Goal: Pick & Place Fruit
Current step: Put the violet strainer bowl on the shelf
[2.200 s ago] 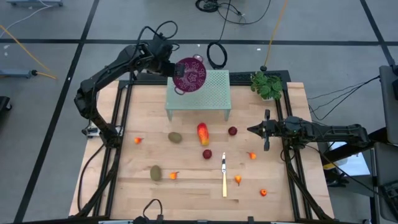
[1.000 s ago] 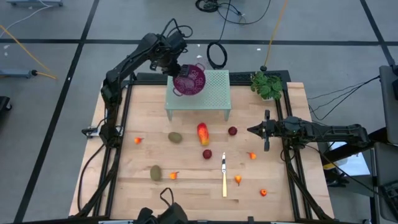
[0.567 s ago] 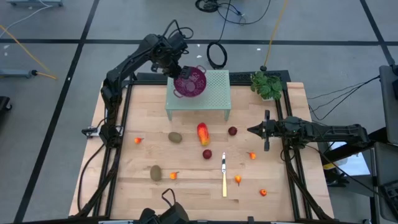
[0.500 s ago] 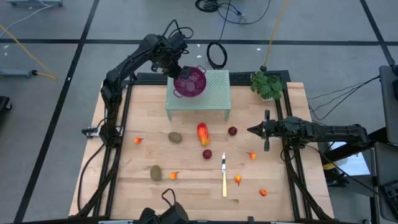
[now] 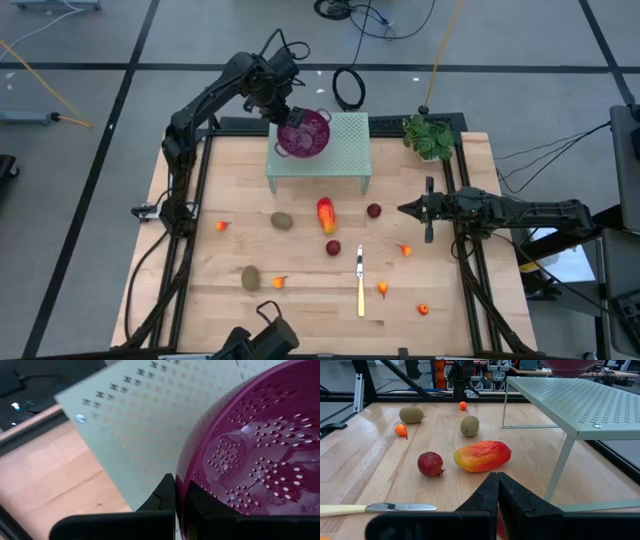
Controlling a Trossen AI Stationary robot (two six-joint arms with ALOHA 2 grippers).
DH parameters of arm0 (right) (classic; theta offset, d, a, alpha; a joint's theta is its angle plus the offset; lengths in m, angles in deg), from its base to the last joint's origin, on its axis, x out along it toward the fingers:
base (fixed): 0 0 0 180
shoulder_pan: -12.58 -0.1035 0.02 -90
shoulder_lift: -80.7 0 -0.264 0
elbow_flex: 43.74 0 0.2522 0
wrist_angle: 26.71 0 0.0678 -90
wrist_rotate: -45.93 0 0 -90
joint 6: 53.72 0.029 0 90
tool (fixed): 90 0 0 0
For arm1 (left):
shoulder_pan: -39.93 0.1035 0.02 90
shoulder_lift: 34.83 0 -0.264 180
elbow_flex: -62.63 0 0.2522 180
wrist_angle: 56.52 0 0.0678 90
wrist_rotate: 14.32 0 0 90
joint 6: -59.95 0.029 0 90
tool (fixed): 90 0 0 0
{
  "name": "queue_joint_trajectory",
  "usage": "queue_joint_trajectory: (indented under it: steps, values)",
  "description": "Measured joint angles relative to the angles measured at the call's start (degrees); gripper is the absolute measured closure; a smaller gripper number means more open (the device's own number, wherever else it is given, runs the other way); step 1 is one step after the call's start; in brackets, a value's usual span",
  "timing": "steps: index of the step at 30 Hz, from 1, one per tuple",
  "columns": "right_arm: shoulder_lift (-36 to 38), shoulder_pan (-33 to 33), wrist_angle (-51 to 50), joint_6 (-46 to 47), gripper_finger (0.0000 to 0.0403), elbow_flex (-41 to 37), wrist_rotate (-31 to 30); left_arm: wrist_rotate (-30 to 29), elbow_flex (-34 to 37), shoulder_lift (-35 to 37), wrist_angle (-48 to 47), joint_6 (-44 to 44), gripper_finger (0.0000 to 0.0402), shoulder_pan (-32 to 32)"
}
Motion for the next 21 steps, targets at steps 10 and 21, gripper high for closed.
queue_joint_trajectory:
  steps: [10,21]
  values:
    - [0.0,0.0,-1.1,0.0,0.0399,0.0,0.0,1.5,0.0,-0.6,1.2,1.2,0.0402,0.6]
    - [0.0,0.0,-2.0,0.0,0.0399,0.0,0.0,2.1,5.5,-0.6,2.3,2.7,0.0402,0.6]
